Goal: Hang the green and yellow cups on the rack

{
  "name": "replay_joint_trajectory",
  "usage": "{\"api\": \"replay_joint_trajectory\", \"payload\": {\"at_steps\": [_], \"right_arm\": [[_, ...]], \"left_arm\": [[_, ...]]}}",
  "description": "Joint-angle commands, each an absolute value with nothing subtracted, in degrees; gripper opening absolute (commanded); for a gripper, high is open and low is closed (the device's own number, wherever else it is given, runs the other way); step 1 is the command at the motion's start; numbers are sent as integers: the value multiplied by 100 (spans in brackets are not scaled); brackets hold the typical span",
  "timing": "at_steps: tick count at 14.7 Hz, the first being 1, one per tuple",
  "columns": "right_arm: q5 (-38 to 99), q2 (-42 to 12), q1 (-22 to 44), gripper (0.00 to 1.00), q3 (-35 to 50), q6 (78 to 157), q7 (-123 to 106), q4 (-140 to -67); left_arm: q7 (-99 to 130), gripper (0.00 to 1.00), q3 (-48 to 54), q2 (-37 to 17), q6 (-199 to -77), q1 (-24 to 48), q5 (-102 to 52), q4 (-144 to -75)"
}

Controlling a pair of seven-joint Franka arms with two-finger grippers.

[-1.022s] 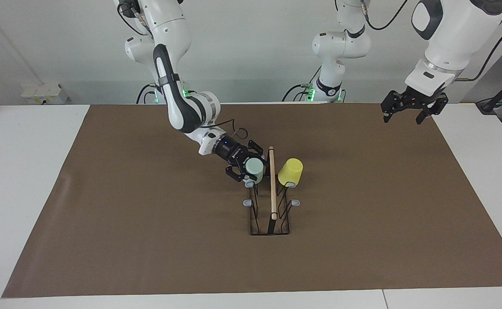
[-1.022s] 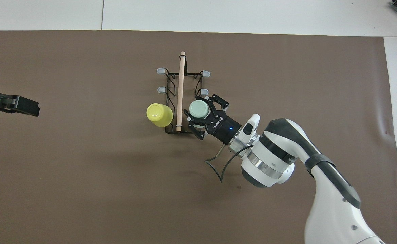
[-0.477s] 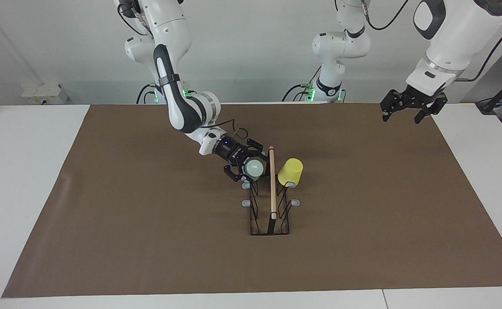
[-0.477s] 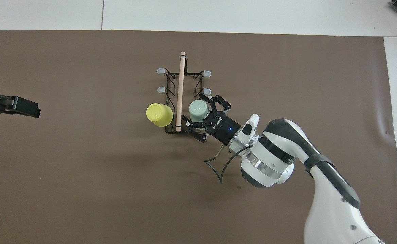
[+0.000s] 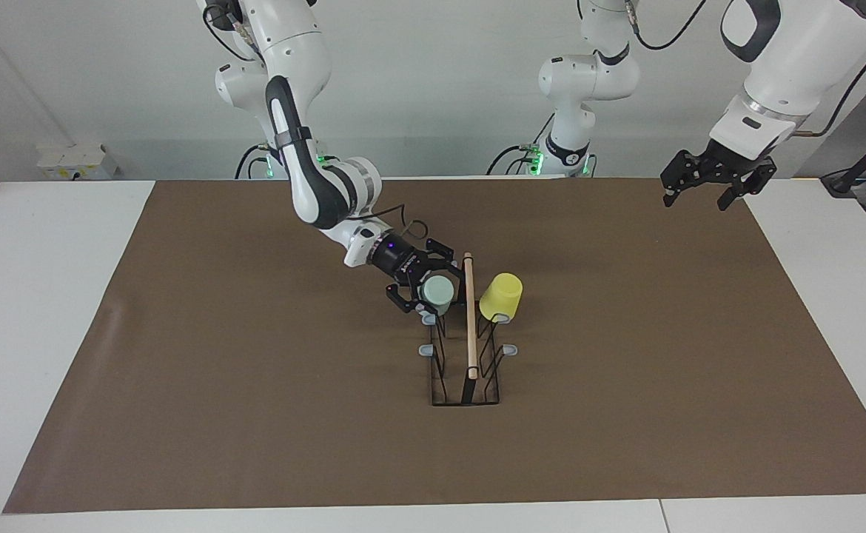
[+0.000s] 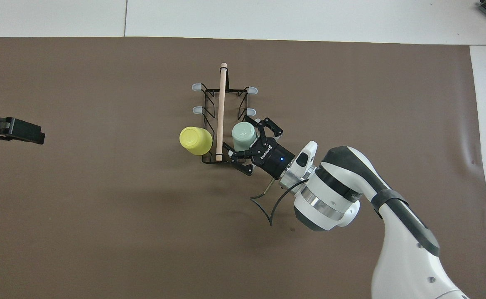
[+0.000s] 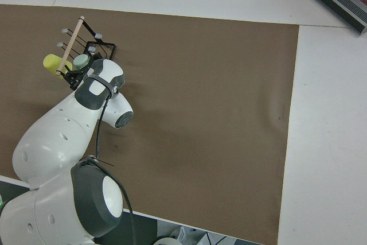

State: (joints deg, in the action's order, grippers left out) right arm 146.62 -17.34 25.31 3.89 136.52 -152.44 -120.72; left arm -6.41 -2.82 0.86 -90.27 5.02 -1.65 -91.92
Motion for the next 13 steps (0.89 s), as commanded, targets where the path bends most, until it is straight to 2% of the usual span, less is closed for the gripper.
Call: {"api": "replay_joint_trajectory", "payload": {"at_steps": [1,8,13], "right_arm": [[15249,-1767,2549,100,413,13869,-15565,-12085],[15249,-1688,2575,100,404,14097,-15557,-12225],[15240,-1459,2575,100,413,14624,-15548,-12349]], "left_arm": [[-651,100,-264,202,-8982,448,-211,-9307],[-562,100,-246,211,-8965,448,-62,-9308],[-571,100,-246,211,-8965,448,-70,-9299]]}}
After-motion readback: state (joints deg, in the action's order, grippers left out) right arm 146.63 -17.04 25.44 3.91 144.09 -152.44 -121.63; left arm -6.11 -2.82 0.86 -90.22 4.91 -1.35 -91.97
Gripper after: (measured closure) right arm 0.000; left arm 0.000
